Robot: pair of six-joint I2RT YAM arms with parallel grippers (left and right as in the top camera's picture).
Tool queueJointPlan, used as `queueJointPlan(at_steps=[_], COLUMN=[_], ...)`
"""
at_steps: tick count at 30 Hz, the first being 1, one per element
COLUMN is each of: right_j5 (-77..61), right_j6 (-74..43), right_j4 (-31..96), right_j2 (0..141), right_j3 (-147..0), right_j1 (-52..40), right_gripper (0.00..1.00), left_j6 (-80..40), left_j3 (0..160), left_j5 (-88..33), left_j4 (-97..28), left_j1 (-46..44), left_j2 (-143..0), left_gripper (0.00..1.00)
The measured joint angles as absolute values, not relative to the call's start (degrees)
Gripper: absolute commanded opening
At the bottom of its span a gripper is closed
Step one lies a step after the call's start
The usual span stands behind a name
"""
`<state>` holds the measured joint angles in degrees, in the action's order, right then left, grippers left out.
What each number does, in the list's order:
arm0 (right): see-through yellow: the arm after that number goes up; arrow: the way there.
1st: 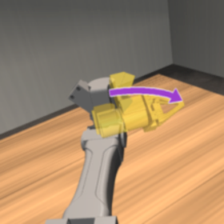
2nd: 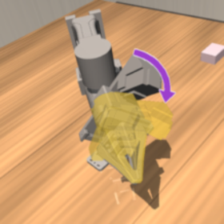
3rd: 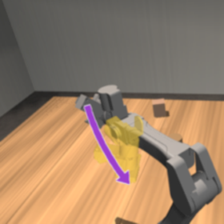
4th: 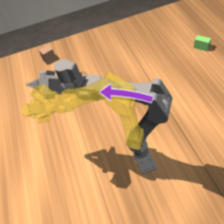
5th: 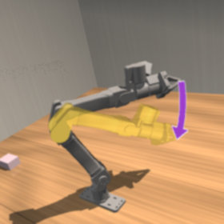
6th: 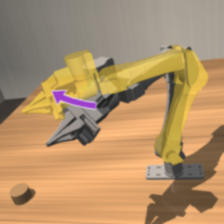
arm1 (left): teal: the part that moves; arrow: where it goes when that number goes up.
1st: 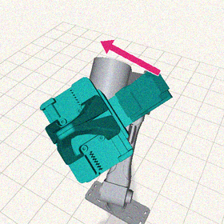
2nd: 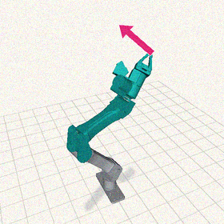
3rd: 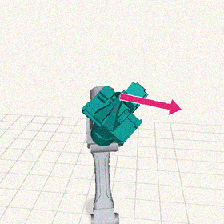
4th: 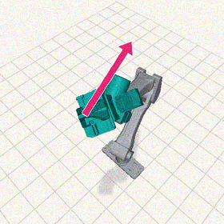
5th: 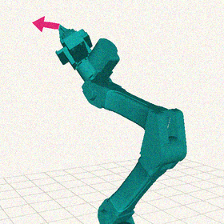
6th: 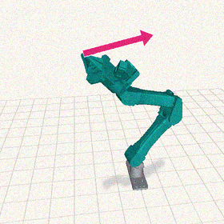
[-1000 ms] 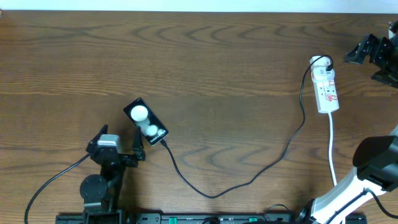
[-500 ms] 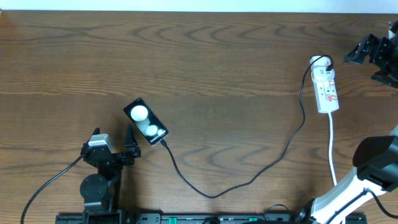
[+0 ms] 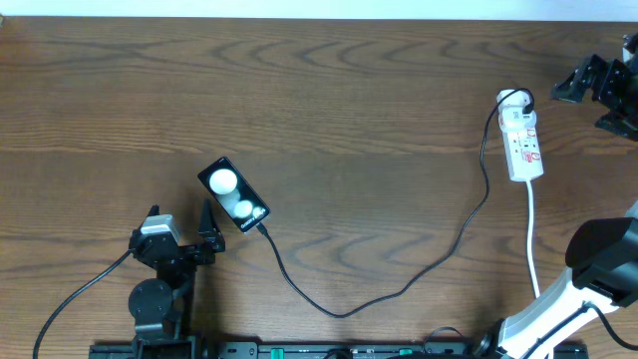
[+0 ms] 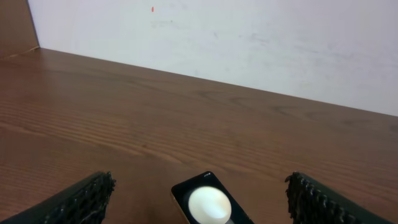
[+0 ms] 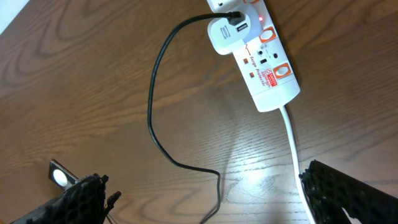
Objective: Plug charger to phone and switch on socket
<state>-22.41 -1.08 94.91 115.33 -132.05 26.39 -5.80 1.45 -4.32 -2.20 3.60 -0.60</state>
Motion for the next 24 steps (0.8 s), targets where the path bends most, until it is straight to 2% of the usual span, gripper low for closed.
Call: queueJointPlan(at_steps=[16, 21, 24], right_j5=[-22.22, -20.73, -20.38], right_j6=[-1.02, -0.75, -0.54], right_j4=[94.63, 89.58, 79.92], right_j2=[115.33, 115.33, 114.17], right_j3=[-132.07, -131.72, -127.07], right_j1=[26.39, 26.06, 24.05], right_gripper=[0.99, 0.99, 0.99], left_j6=[-5.82, -5.82, -5.85], left_j3=[1.45, 1.45, 1.45], left_j5=[-4.32, -4.29, -4.29], left_j4=[-2.20, -2.20, -2.22], left_j1=[3.62, 3.60, 3.60], left_j2=[-0.58, -0.58, -0.60], left_gripper=[0.91, 0.91, 0.91])
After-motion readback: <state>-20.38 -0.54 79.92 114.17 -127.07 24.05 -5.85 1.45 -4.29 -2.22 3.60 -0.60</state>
